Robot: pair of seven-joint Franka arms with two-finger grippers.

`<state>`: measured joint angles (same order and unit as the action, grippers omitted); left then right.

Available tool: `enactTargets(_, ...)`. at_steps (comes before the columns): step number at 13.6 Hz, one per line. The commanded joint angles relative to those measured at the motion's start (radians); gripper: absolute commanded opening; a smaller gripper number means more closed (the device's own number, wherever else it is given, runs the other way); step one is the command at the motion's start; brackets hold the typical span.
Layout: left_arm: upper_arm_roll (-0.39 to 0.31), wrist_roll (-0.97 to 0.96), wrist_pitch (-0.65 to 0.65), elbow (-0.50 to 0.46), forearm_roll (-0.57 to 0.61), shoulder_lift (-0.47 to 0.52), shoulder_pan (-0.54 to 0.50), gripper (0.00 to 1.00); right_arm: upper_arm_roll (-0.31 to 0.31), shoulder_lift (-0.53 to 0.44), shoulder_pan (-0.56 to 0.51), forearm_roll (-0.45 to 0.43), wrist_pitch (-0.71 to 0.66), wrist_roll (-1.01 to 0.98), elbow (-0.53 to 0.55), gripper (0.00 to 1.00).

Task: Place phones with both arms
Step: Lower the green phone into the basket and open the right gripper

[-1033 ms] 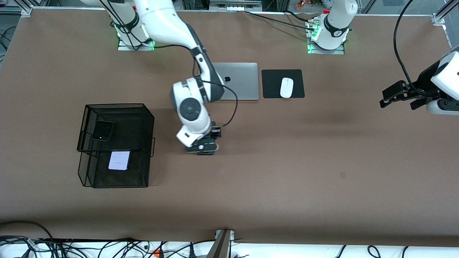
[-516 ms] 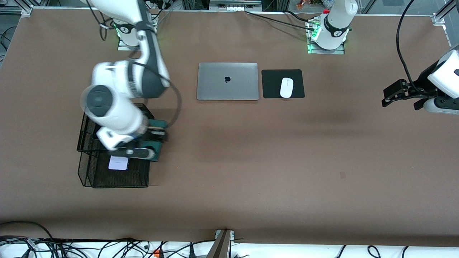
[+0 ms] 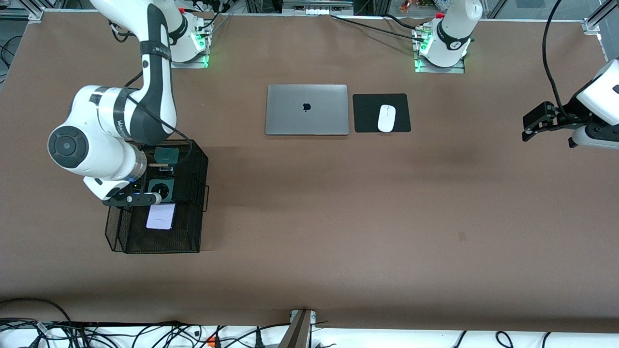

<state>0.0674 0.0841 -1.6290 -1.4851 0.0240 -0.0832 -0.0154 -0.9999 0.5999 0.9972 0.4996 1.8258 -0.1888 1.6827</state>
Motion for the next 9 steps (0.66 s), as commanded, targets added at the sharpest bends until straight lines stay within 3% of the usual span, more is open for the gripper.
enactTargets(1,0.009,0.017,0.015,0.011,0.025,0.008,-0.005,1.0,0.001,-0.075,0.035,0.01,0.066,-0.052,0.118,0.0)
enactTargets(6,0.008,0.016,0.014,0.014,0.025,0.006,-0.008,1.0,0.003,-0.066,0.057,0.01,0.092,-0.093,0.153,0.01)
enactTargets(9,0.008,0.017,0.041,0.014,0.025,0.01,-0.008,1.0,0.003,-0.051,0.055,0.011,0.109,-0.097,0.16,0.22)
